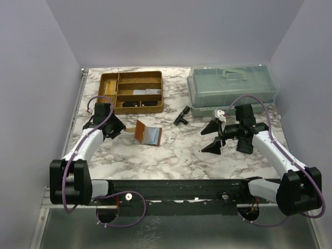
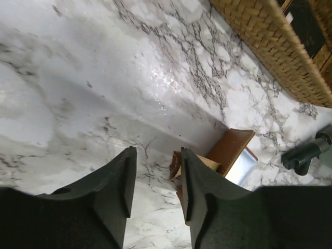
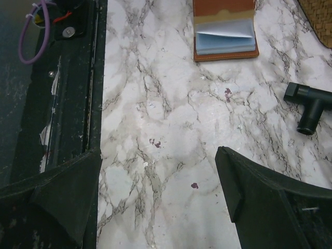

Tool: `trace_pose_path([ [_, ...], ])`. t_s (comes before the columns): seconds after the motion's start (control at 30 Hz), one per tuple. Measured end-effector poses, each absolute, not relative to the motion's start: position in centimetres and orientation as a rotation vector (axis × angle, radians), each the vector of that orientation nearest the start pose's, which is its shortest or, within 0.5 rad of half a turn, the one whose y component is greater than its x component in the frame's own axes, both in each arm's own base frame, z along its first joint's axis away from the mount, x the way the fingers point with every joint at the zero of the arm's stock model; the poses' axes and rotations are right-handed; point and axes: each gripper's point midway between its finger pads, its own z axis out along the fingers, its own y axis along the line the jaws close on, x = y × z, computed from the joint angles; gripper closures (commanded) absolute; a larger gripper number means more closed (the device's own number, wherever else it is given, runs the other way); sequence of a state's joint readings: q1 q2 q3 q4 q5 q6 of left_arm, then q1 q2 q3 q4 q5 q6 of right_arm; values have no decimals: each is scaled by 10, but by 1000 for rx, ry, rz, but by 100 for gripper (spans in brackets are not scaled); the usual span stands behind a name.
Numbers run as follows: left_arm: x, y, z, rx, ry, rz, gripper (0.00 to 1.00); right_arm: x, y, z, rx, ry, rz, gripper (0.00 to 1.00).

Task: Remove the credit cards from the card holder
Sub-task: Move the card holder to the center of the board, then pick up the card holder from the center of the board.

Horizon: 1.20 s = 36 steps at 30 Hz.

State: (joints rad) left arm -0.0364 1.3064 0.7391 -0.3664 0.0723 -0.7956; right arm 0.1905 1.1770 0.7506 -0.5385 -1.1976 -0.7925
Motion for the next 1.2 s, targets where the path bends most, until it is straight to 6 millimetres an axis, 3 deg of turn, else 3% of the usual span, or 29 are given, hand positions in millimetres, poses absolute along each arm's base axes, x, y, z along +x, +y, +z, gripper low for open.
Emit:
trace_pose_path([
  [0.07,309,-44,83,-916,2350,-373,40,204,194,157,-1319,1564,1115,0],
  [0.17,304,-37,117,-859,2262,-360,21,204,194,157,-1319,1565,1114,0],
  [0.3,302,-47,183,-682,2103,-479,19,204,194,157,-1319,1567,1114,0],
  [0.43,297,-75,204,-546,2100,-661,19,204,194,156,-1319,1569,1114,0],
  [0.67,281,-119,219,-420,2142,-980,19,205,194,153,-1317,1582,1117,0],
  [0.83,264,-145,224,-325,2158,-1042,19,206,194,152,-1317,1587,1112,0],
  [0.87,244,-176,216,-216,2227,-1053,19,207,193,151,-1317,1595,1107,0],
  [1.0,236,-190,202,-173,2288,-993,19,207,193,150,-1317,1598,1103,0],
  [1.2,229,-217,153,-70,2459,-782,19,208,192,149,-1317,1607,1098,0],
])
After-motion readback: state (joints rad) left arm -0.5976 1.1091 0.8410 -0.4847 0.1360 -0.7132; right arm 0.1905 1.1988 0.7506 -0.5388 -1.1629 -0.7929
